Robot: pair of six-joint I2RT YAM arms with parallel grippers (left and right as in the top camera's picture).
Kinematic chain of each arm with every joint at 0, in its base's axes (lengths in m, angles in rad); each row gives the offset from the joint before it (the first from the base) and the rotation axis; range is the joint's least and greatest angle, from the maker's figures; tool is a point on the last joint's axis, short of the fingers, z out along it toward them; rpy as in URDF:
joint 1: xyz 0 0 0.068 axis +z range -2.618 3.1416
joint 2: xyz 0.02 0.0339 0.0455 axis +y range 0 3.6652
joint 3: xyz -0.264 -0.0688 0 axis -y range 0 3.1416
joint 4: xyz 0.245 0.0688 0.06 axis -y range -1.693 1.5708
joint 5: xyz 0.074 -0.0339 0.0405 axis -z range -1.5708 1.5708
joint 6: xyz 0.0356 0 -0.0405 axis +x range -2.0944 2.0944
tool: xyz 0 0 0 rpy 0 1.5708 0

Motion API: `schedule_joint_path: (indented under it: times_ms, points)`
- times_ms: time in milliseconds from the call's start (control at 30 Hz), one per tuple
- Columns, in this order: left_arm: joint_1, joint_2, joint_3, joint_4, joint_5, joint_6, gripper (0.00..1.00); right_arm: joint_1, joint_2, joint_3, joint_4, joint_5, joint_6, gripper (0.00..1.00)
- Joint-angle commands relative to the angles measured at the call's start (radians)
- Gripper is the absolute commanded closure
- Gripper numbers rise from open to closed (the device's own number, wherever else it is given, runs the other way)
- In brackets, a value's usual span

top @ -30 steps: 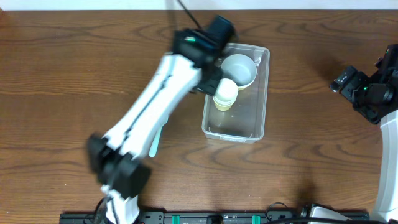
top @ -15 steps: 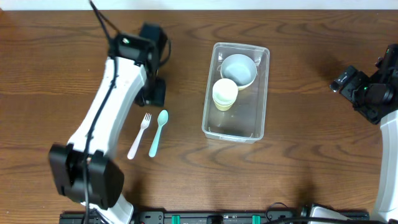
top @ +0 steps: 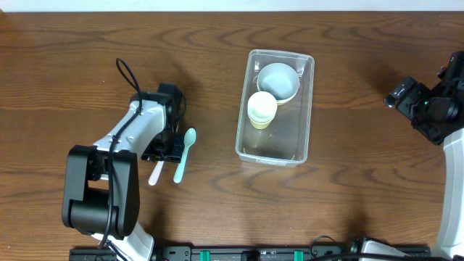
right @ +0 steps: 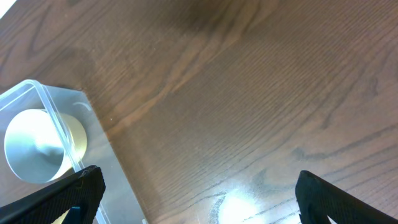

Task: Pack container
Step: 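Lower the left gripper and grasp the white fork handle, then carry the white fork into the container and release it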

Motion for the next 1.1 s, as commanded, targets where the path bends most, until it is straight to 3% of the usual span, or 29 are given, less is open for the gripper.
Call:
schedule_joint_path:
  times_ms: [0,233,267,400,633,833,933,1067]
  points:
    - [0.003,-0.011,-0.071,0.071,0.029,0.033,0.45,-0.005,-0.006,0.001,-0.001,0.003,0.011,0.01]
    - [0.024,-0.011,-0.148,0.208,0.026,0.054,0.43,-0.005,-0.006,0.001,-0.001,0.002,0.011,0.01]
    - [0.027,-0.011,-0.15,0.211,0.026,0.053,0.48,-0.005,-0.006,0.001,-0.001,0.003,0.011,0.01]
    - [0.032,-0.011,-0.148,0.196,0.027,0.05,0.93,-0.005,-0.006,0.001,-0.001,0.003,0.011,0.01]
    - [0.031,-0.045,-0.019,-0.001,0.027,0.033,0.94,-0.005,-0.006,0.001,-0.001,0.002,0.011,0.01]
    - [-0.036,-0.145,0.347,-0.309,0.131,0.01,0.94,-0.005,-0.006,0.001,-0.001,0.003,0.011,0.01]
    - [-0.14,-0.191,0.532,-0.333,0.214,0.057,0.94,-0.005,-0.006,0.001,-0.001,0.003,0.011,0.01]
    - [-0.325,-0.208,0.655,-0.241,0.209,0.134,0.94,-0.005,-0.006,0.001,-0.001,0.003,0.011,0.01]
